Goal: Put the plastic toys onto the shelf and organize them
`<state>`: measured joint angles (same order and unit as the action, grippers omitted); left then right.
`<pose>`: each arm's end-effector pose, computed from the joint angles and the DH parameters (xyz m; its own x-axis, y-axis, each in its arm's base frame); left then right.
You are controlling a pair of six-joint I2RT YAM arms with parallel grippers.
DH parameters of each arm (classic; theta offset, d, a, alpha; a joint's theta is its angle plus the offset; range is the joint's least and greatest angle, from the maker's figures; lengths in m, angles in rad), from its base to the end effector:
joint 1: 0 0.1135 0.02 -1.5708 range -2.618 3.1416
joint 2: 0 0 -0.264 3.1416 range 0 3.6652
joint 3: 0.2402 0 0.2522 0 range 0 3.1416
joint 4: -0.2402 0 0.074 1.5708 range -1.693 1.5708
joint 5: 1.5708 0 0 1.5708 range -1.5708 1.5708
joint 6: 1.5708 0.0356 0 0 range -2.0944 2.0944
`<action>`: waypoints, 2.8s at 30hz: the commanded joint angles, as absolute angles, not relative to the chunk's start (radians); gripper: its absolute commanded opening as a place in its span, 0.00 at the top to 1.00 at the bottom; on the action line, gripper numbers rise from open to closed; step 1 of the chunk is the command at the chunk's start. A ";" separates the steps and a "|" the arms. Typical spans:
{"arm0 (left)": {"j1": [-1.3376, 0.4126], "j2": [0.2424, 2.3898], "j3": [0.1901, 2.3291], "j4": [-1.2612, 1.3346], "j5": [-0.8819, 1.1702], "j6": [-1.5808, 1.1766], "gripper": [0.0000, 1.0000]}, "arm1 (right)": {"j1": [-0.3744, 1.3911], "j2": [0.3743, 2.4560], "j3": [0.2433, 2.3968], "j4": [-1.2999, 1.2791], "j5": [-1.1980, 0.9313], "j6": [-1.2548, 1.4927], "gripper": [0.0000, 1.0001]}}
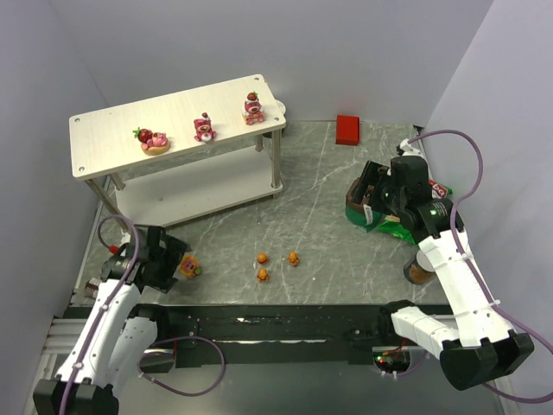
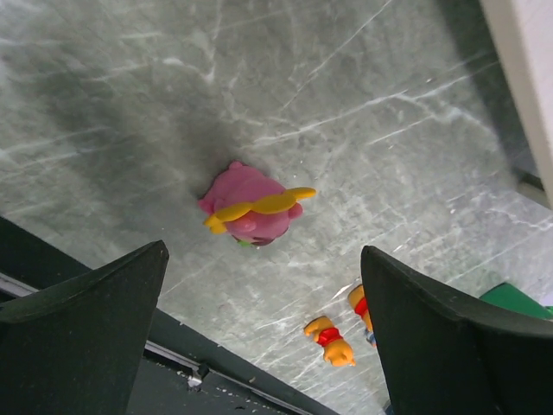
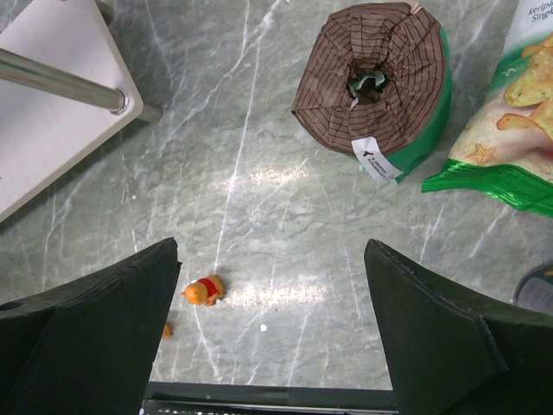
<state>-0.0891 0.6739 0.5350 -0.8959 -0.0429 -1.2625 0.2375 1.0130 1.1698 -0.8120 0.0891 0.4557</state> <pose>0.1202 -0.0092 0.2095 -0.3238 -0.9268 -0.1901 -0.7956 0.3755 -0.4754 0.1948 0.0439 0.3683 -0.6047 0.3046 -0.7359 0.1118 0.9473 0.3003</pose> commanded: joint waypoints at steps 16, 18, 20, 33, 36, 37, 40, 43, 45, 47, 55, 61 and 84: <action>-0.285 0.876 0.497 -0.752 -0.212 -1.462 0.06 | 0.225 0.991 1.160 -0.790 0.153 0.448 0.05; -0.288 0.885 0.486 -0.744 -0.212 -1.471 0.07 | 0.222 0.989 1.160 -0.790 0.158 0.446 0.05; -0.291 0.897 0.477 -0.729 -0.210 -1.477 0.08 | 0.221 0.989 1.161 -0.788 0.158 0.443 0.05; -0.293 0.946 0.500 -0.732 -0.264 -1.462 0.35 | 0.215 0.985 1.161 -0.787 0.161 0.431 0.05; -0.293 0.945 0.518 -0.744 -0.268 -1.442 0.50 | 0.213 0.982 1.158 -0.782 0.158 0.433 0.05; -0.295 0.942 0.525 -0.758 -0.273 -1.434 0.57 | 0.213 0.983 1.157 -0.782 0.160 0.433 0.05; -0.295 0.927 0.567 -0.797 -0.285 -1.378 0.67 | 0.212 0.982 1.154 -0.781 0.158 0.434 0.05; -0.295 0.902 0.638 -0.828 -0.301 -1.281 0.73 | 0.210 0.982 1.154 -0.779 0.160 0.436 0.05; -0.296 0.885 0.702 -0.833 -0.279 -1.161 0.75 | 0.209 0.983 1.158 -0.781 0.160 0.434 0.05; -0.295 0.879 0.754 -0.841 -0.252 -1.082 0.80 | 0.207 0.988 1.160 -0.781 0.160 0.434 0.05; -0.295 0.831 1.073 -0.965 -0.241 -0.770 0.99 | 0.207 1.008 1.177 -0.781 0.156 0.434 0.05; -0.295 0.859 1.311 -1.019 -0.265 -0.643 0.99 | 0.209 1.009 1.187 -0.773 0.155 0.439 0.06; -0.190 1.157 1.916 -1.370 -0.428 -0.733 0.98 | 0.207 1.002 1.181 -0.764 0.158 0.433 0.09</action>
